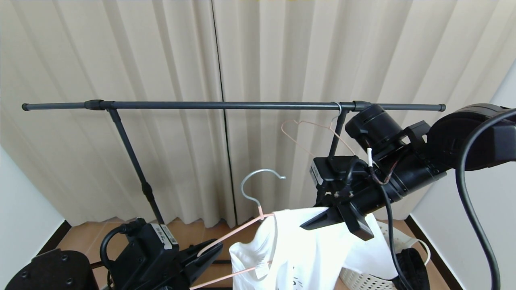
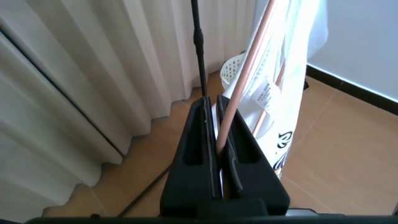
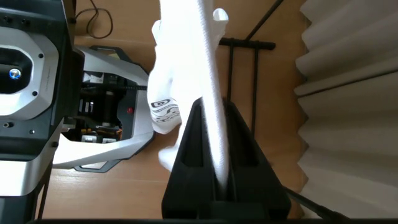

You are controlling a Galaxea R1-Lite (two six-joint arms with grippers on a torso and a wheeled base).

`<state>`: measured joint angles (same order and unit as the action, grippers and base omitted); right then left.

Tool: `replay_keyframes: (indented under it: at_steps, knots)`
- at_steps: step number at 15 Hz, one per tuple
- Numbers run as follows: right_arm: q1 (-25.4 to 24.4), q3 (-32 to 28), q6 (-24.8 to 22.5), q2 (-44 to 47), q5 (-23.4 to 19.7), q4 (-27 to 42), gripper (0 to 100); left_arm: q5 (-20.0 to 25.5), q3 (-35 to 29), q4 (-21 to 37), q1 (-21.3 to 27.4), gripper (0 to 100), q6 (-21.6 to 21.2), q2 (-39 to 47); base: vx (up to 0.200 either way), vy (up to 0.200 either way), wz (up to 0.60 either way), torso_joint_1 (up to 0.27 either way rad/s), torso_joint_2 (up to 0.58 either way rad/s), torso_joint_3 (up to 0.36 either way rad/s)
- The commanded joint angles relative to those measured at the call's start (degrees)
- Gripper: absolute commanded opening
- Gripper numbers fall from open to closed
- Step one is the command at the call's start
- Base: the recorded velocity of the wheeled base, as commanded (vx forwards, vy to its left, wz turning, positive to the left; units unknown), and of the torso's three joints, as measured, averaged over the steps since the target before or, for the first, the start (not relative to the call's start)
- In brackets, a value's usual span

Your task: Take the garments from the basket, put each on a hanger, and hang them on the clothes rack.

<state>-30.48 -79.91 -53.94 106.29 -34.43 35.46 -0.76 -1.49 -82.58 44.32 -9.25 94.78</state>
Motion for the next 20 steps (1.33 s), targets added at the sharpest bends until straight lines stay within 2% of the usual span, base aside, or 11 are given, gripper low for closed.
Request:
replay_keyframes:
  at_steps: [1, 11, 12, 18, 20]
  knots:
    - [-0.02, 0.10, -0.02, -0.29, -0.03, -0.04, 0, -0.04, -0.01, 0.05, -0.03, 0, 0.02, 0.05, 0.000, 0.000, 0.00, 0.000, 0.00, 0.000]
    - [-0.02, 0.98, -0.02, -2.67, -0.11, -0.04, 0, -0.12, -0.01, 0.05, -0.12, 0, 0.02, 0.05, 0.000, 0.000, 0.00, 0.000, 0.00, 0.000]
    - [-0.02, 1.07, -0.02, -3.19, -0.11, 0.05, 0, -0.12, -0.01, 0.05, -0.12, 100, 0.02, 0.14, 0.000, 0.000, 0.00, 0.000, 0.00, 0.000]
    - [0.07, 2.92, 0.15, -4.78, 0.32, -0.22, 0, -0.04, -0.01, -0.65, -0.12, 100, 0.29, -0.65, 0.000, 0.000, 0.00, 0.000, 0.00, 0.000]
    - [0.24, 2.92, 1.03, -5.92, 2.96, -0.22, 0, 0.05, -0.18, -1.62, -0.47, 100, 0.64, -2.15, 0.000, 0.000, 0.00, 0.000, 0.00, 0.000]
